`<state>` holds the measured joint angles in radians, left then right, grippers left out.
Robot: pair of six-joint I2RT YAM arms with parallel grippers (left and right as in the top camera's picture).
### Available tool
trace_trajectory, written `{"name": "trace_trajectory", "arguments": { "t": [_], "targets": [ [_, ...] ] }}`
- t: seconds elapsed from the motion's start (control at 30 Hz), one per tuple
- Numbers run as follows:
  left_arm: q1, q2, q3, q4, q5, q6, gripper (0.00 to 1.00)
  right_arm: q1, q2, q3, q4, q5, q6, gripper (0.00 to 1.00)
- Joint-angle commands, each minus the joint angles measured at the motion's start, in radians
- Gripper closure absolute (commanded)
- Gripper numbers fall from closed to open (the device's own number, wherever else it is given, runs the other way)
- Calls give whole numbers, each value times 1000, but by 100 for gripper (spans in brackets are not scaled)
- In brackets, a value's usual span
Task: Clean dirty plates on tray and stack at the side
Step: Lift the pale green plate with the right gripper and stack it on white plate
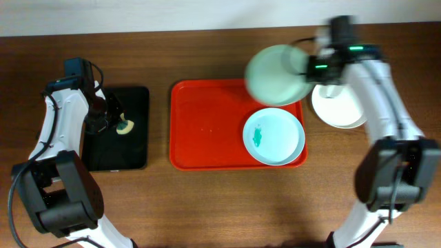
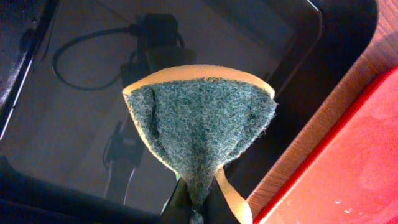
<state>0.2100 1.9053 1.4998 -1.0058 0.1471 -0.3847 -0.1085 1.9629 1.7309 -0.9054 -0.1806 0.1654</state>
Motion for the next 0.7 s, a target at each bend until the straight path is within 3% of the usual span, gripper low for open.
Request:
{"name": "trace_trajectory", "arguments": {
  "t": [0.0,0.23,0.57,0.6,0.63,0.67],
  "targets": [
    [2,-24,6,3,10,16,100,-178,26,-25,-25,-204,35,96],
    [1,-24,6,10,11,16,100,-412,30,-151,52,-203,35,96],
    [1,-24,6,9,11,16,100,-420,32,-382,333,-201,38,92],
    [1,-24,6,9,11,16,100,-420,32,-383,338,-201,55,73],
    [1,-24,6,9,11,16,100,-420,32,-382,339,-203,58,65],
    [1,-24,6,9,11,16,100,-420,31,-378,338,-210,57,64]
  ]
}}
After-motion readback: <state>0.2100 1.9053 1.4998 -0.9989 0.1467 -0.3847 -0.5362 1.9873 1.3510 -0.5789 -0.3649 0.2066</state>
